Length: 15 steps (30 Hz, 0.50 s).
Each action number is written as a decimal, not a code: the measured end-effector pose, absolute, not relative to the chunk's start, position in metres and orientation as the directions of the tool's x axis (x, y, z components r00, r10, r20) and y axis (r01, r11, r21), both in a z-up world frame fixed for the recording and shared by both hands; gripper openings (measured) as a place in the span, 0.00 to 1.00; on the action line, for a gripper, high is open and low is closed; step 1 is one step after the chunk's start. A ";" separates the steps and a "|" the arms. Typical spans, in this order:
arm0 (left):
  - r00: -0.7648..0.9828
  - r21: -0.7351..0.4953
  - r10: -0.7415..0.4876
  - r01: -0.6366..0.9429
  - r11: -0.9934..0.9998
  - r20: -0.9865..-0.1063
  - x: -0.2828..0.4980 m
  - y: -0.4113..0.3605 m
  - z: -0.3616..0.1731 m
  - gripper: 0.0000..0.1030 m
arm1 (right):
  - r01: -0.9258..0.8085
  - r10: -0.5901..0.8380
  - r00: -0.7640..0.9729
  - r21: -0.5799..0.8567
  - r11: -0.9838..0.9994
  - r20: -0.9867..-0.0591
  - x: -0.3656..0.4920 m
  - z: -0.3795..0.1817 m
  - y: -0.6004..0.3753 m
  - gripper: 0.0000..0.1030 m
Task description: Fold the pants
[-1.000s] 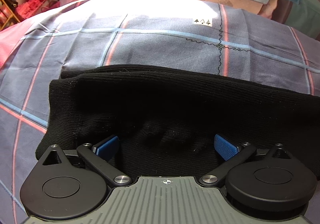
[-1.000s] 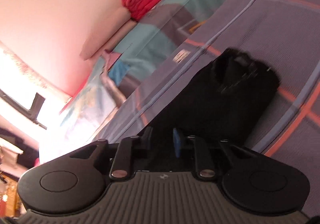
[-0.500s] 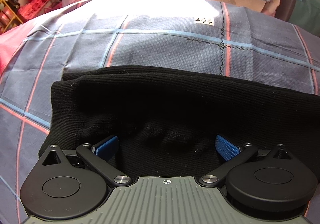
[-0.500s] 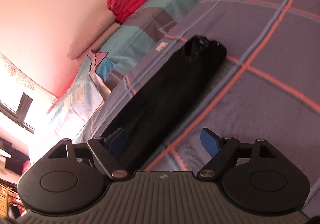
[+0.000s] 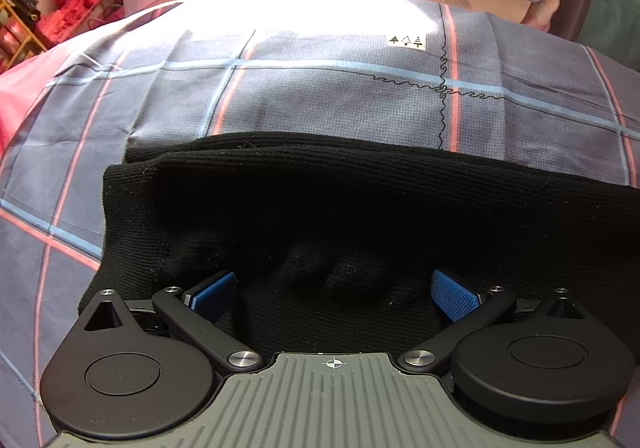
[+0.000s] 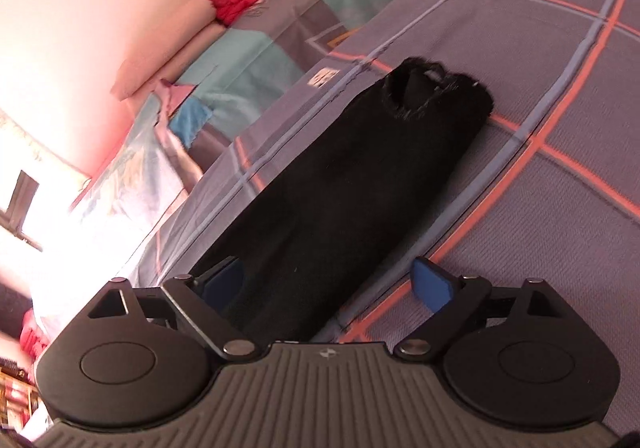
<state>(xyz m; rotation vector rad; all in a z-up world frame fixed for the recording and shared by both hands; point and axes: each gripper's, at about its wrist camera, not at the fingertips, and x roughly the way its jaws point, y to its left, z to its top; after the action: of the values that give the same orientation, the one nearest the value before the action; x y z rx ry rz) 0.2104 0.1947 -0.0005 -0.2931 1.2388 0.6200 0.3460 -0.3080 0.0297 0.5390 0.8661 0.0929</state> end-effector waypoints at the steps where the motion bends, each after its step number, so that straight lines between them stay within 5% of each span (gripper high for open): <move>1: 0.192 0.116 0.277 -0.588 0.801 -0.941 0.210 0.196 -0.001 1.00 | 0.129 0.263 0.678 0.463 0.877 -0.686 0.339 0.036 -0.306 0.87; 4: 0.206 0.096 0.266 -0.592 0.800 -0.942 0.206 0.200 -0.004 1.00 | 0.021 0.320 0.731 0.488 0.872 -0.603 0.308 0.044 -0.290 0.85; 8: 0.217 0.081 0.261 -0.603 0.793 -0.941 0.203 0.203 -0.006 1.00 | -0.280 0.623 0.589 0.593 0.755 -0.515 0.291 0.033 -0.238 0.78; 11: 0.207 0.093 0.266 -0.599 0.795 -0.942 0.203 0.202 -0.006 1.00 | -0.334 0.738 0.464 0.675 0.658 -0.489 0.303 0.011 -0.217 0.74; 13: 0.203 0.094 0.263 -0.597 0.797 -0.943 0.205 0.202 -0.005 1.00 | -0.268 0.737 0.449 0.710 0.651 -0.505 0.322 -0.007 -0.226 0.65; 15: 0.203 0.089 0.258 -0.597 0.797 -0.945 0.205 0.203 -0.004 1.00 | -0.188 0.689 0.526 0.722 0.666 -0.498 0.341 -0.013 -0.256 0.25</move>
<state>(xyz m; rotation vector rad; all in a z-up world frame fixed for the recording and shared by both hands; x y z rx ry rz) 0.2050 0.2031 -0.0043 -0.3269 1.2302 0.6111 0.3407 -0.2563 -0.0133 0.6575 0.8661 0.5721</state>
